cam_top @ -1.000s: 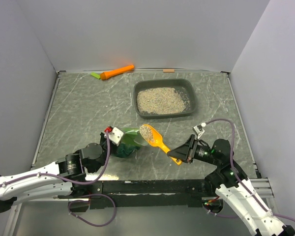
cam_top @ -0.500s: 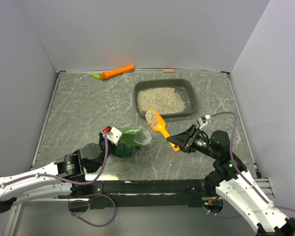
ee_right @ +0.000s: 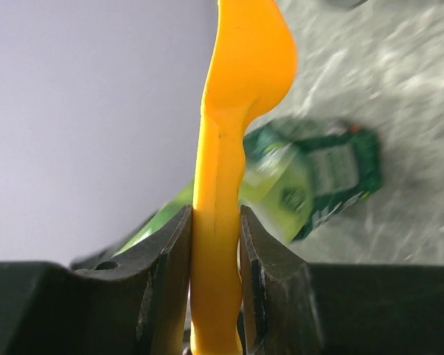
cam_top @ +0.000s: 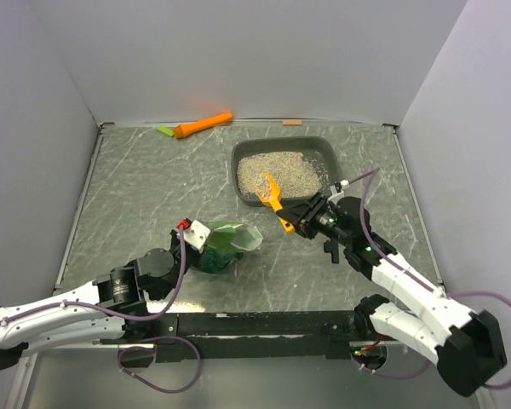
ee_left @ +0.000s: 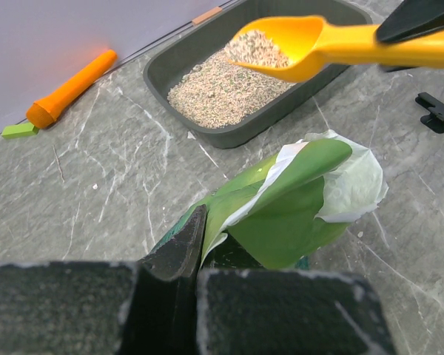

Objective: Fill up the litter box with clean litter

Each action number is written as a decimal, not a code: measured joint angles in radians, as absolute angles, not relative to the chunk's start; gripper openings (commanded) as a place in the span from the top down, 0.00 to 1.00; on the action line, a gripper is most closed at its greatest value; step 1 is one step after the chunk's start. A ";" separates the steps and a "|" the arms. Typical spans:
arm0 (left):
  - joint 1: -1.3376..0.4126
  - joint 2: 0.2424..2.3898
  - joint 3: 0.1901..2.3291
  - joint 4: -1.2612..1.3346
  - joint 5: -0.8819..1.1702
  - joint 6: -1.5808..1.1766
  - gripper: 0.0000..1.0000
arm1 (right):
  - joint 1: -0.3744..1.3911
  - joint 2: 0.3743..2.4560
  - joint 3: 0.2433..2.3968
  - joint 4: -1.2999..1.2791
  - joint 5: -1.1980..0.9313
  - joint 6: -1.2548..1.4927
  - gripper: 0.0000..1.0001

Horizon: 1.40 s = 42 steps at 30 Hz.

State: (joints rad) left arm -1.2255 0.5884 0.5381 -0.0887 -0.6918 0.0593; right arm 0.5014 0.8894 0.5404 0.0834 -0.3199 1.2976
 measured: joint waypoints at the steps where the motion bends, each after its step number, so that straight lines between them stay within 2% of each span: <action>1: -1.225 0.588 0.538 -0.089 -0.692 0.059 0.99 | 0.498 0.913 0.542 0.089 -0.309 1.290 1.00; 10: -1.225 0.577 0.538 -0.091 -0.692 0.060 0.99 | 0.377 1.161 0.715 0.022 -0.291 1.090 1.00; 20: -1.225 0.575 0.538 -0.094 -0.689 0.060 0.99 | 0.340 1.393 1.161 -0.410 -0.144 0.697 1.00; 26: -1.225 0.575 0.538 -0.094 -0.689 0.063 0.99 | 0.340 1.480 1.255 -0.591 -0.054 0.514 1.00; 30: -1.225 0.573 0.538 -0.094 -0.689 0.063 0.99 | 0.369 1.544 1.332 -0.744 0.046 0.404 1.00; 33: -1.225 0.573 0.538 -0.095 -0.689 0.063 0.99 | 0.461 1.593 1.443 -0.852 0.213 0.313 1.00; 42: -1.225 0.573 0.538 -0.095 -0.693 0.063 0.99 | 0.639 1.625 1.542 -0.948 0.476 0.184 1.00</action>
State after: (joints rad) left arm -1.2255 0.5732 0.5381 -0.0952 -0.6933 0.0628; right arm 0.6388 1.6245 1.5425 -0.9482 0.4755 0.1844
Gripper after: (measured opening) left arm 0.018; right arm 0.343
